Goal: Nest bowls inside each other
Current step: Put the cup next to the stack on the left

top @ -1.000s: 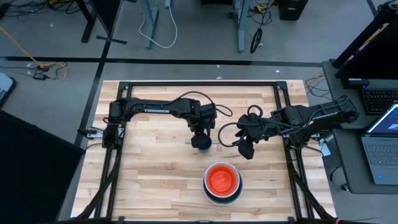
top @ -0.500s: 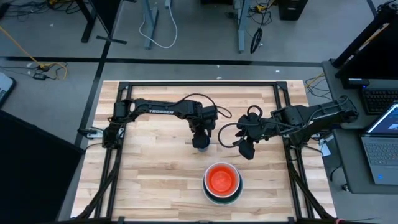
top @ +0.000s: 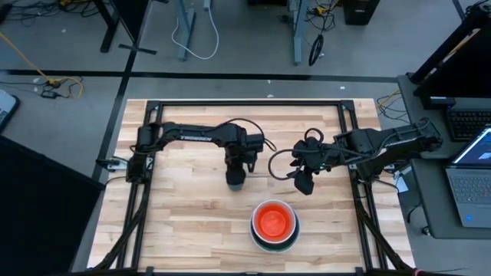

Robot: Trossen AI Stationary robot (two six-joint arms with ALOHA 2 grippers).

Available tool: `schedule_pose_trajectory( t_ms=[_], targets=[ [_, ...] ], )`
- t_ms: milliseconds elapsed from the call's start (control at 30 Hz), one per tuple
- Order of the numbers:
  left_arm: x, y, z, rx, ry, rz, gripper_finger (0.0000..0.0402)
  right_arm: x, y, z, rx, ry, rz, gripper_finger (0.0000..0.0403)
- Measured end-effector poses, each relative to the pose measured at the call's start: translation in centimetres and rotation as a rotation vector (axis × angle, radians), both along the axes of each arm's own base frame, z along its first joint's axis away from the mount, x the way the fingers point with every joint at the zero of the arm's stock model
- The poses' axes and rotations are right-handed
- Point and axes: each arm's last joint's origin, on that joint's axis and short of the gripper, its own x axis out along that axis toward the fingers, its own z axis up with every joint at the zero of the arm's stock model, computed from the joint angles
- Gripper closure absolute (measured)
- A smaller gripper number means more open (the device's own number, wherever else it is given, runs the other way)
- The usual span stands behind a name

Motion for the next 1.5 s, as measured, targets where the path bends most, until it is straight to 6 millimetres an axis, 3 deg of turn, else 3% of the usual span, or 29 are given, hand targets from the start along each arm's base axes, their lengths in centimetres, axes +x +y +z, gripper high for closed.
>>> schedule_pose_trajectory(
  t_ms=[233, 433, 667, 833, 1300, 1500],
  targets=[
    [-1.5, -2.8, 4.4, 0.053, -0.102, 0.033, 0.0401, 0.0, -0.4, -0.1, -0.012, 0.014, -0.005, 0.0218],
    [-2.2, -6.2, 5.6, 0.106, -0.130, 0.022, 0.0401, 0.1, -0.9, -0.1, -0.028, 0.015, -0.005, 0.0218],
    [-3.0, -10.9, 5.4, 0.140, -0.106, -0.009, 0.0401, 0.2, -1.4, -0.1, -0.032, 0.015, -0.024, 0.0218],
    [-3.4, -13.0, 5.4, 0.160, -0.112, 0.002, 0.0401, 0.2, -1.4, -0.1, -0.035, 0.013, -0.020, 0.0218],
    [-2.9, -14.7, 4.9, 0.140, -0.170, 0.181, 0.0401, 0.2, -1.4, -0.1, -0.045, 0.012, -0.007, 0.0218],
    [-1.9, -15.8, 2.7, 0.147, -0.136, 0.184, 0.0401, 0.2, -1.4, -0.1, -0.048, 0.012, -0.004, 0.0218]
  ],
)
